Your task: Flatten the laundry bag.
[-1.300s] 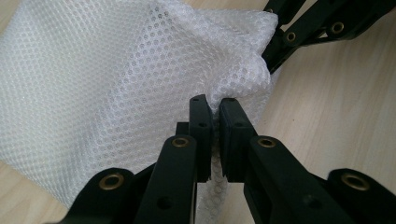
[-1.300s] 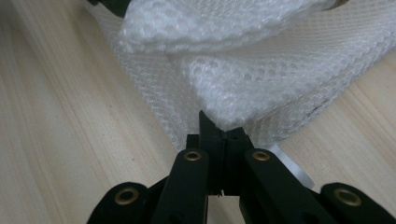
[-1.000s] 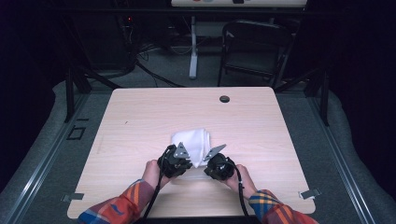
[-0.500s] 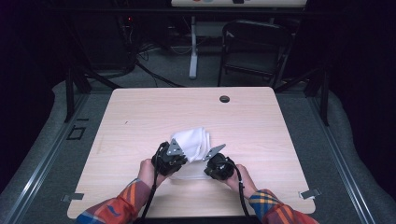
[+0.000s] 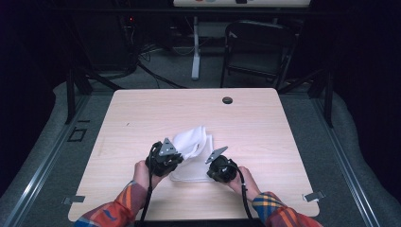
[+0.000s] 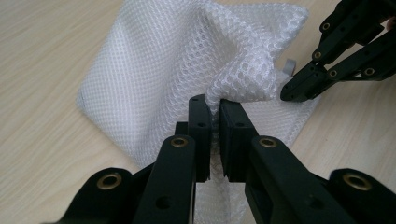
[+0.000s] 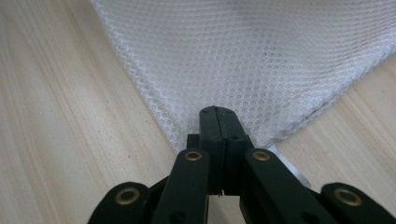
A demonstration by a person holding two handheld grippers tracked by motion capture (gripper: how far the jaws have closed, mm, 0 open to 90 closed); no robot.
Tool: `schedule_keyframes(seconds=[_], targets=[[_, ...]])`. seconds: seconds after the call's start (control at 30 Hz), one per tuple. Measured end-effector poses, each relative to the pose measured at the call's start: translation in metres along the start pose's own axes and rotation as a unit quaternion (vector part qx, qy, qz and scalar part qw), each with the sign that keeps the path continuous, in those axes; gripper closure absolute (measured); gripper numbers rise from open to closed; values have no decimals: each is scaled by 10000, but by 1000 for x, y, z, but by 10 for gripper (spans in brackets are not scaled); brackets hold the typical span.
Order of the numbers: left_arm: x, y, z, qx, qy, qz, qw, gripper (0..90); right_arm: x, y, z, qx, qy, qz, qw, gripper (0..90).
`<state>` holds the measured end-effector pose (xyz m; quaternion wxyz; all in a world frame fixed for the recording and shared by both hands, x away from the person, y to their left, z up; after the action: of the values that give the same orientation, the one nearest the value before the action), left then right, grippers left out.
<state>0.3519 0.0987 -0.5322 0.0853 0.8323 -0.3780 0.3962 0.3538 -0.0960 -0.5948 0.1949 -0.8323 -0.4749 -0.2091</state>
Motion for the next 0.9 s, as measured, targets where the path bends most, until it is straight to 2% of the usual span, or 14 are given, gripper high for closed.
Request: schedule_keyframes(seconds=[0.13, 0.33, 0.53, 0.6, 0.67, 0.9], targets=[[-2, -7, -4, -13, 17, -84, 10000, 841, 0, -1, 1, -98, -18, -49, 9999, 900], [-6, -15, -10, 133, 35, -218, 9997, 841, 0, -1, 1, -126, -32, -26, 9999, 900], [-11, -24, -17, 305, -111, -347, 9989, 851, 0, -2, 1, -148, -52, -38, 9999, 900], [-14, -29, -20, 427, -148, -396, 9982, 853, 0, -2, 0, -159, -78, -50, 9998, 900], [-15, -30, -20, 446, -154, -440, 9979, 854, 0, -2, 0, -174, -107, -48, 9998, 900], [-26, -38, -24, 574, -398, -542, 9961, 861, 0, -1, 0, -153, -128, -47, 9998, 900]])
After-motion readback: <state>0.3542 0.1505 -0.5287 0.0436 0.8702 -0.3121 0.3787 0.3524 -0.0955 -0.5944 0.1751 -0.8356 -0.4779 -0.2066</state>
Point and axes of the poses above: each handheld gripper's, and its own axes: z roughly forward along the jaws, x roughly out of its top, y roughly to its right, the point moved 4 cm from there along z, roughly forward along the jaws, and after that the axes turned 8 degrees about x, right-handed, at the moved point
